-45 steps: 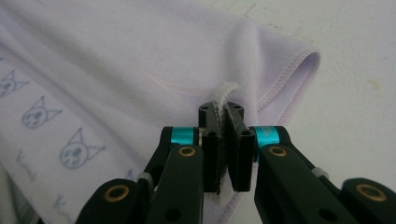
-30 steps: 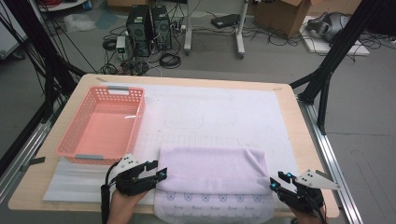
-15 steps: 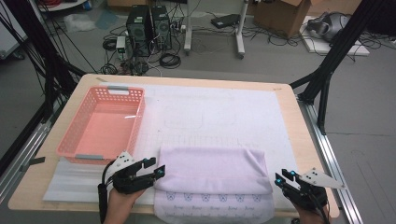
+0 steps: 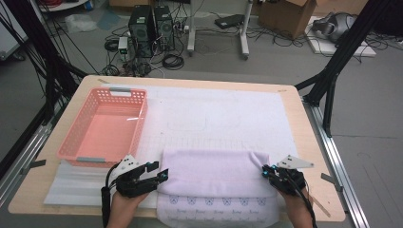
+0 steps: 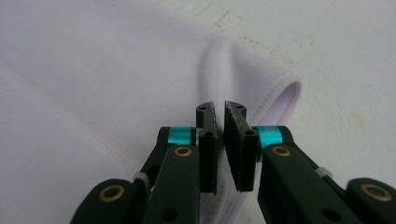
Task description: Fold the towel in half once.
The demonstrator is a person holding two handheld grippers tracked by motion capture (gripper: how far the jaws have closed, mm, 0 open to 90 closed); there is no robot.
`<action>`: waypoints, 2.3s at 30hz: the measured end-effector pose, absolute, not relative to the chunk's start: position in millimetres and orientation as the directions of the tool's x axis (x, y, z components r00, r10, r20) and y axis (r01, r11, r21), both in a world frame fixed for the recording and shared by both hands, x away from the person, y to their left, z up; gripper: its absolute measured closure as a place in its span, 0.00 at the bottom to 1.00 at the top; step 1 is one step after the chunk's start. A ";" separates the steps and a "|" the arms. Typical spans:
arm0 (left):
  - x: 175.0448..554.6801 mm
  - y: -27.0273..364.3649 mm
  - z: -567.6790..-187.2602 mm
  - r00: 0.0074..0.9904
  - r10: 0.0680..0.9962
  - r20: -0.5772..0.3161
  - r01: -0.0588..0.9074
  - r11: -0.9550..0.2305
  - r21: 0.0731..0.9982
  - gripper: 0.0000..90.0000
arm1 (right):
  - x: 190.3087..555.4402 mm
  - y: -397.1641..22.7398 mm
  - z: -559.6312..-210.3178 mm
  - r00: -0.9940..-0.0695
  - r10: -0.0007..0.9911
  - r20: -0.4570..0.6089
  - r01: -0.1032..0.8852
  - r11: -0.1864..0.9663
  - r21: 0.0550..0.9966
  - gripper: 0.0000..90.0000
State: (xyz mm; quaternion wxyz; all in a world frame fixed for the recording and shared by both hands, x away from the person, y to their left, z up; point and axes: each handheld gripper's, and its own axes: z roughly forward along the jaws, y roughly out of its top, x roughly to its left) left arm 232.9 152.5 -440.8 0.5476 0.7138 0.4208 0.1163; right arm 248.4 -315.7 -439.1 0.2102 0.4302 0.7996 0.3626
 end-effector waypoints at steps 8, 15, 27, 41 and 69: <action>232.8 155.8 -441.9 0.601 0.744 -0.293 0.478 -0.040 0.878 0.51 | 267.5 -325.7 -446.9 -0.470 0.883 -0.008 0.556 0.303 0.774 0.86; 235.1 153.6 -443.0 0.597 0.750 -0.285 0.477 -0.045 0.878 0.50 | 258.7 -331.2 -437.4 -0.436 0.899 0.033 0.561 0.243 0.791 0.82; 237.8 149.3 -442.4 0.605 0.737 -0.301 0.485 -0.042 0.873 0.50 | 290.2 -332.6 -445.0 -0.436 0.900 0.011 0.577 0.270 0.771 0.97; 270.4 140.1 -440.6 0.554 0.787 -0.272 0.555 -0.106 0.825 0.46 | 265.3 -349.9 -437.0 -0.437 0.890 0.132 0.574 0.163 0.802 0.66; 294.7 98.4 -449.2 0.584 0.797 -0.157 0.568 -0.263 0.780 0.95 | 266.6 -332.1 -444.6 -0.536 0.835 0.122 0.623 0.294 0.725 0.94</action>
